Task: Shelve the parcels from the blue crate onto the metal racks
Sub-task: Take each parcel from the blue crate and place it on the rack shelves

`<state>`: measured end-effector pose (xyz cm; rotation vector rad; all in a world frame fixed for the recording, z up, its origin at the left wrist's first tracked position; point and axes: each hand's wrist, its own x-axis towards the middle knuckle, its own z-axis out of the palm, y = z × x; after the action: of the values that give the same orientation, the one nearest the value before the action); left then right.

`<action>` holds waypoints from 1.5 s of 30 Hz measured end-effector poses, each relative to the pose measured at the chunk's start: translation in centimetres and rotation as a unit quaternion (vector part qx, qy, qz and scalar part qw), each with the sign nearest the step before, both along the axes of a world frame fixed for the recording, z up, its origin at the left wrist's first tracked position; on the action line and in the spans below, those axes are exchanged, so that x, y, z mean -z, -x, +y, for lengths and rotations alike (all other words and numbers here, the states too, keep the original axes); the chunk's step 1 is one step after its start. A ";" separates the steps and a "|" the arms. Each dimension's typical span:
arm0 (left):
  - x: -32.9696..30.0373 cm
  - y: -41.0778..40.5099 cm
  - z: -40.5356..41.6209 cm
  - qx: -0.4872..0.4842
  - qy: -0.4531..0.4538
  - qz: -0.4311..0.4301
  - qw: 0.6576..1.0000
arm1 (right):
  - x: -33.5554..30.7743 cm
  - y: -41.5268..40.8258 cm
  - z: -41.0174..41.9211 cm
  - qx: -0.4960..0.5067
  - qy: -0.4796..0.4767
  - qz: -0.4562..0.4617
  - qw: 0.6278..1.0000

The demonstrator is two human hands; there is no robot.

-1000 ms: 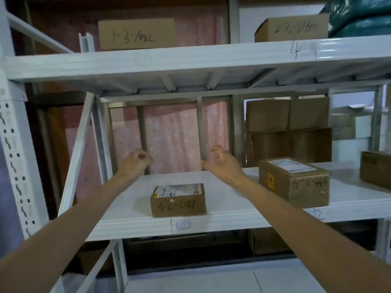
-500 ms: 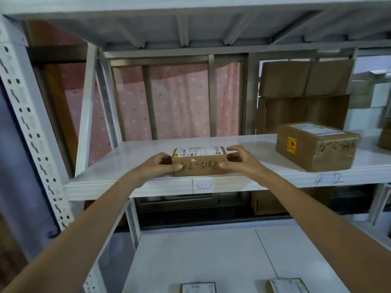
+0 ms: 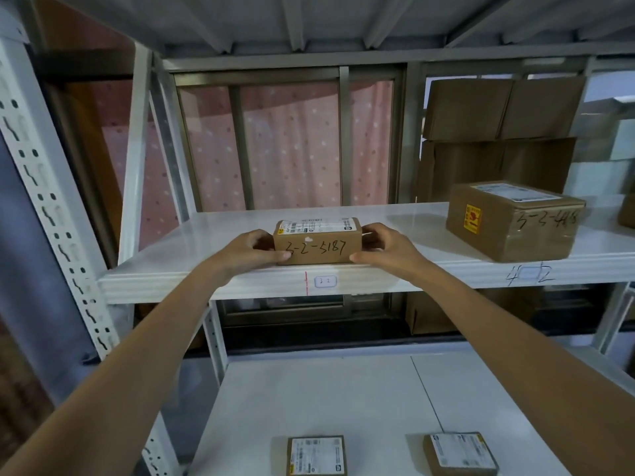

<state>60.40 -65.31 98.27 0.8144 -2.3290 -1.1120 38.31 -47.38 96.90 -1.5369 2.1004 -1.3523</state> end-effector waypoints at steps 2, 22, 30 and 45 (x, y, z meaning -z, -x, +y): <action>0.0 -0.1 -0.2 -0.005 -0.004 0.006 1.000 | 0.1 0.1 0.0 0.002 -0.003 0.001 1.000; -4.7 16.9 20.1 0.082 0.139 0.116 0.980 | -7.3 15.5 20.6 0.266 0.338 0.066 0.900; 0.9 24.5 22.6 0.050 0.102 -0.027 0.993 | 0.5 23.4 23.5 0.043 0.066 -0.013 0.997; 2.2 25.9 22.1 -0.046 0.132 -0.009 0.990 | 1.8 23.6 21.5 0.115 0.037 0.097 0.988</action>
<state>34.46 -43.19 96.04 0.8235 -2.3609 -0.7413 14.74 -25.93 95.05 -1.5501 2.4377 -1.4188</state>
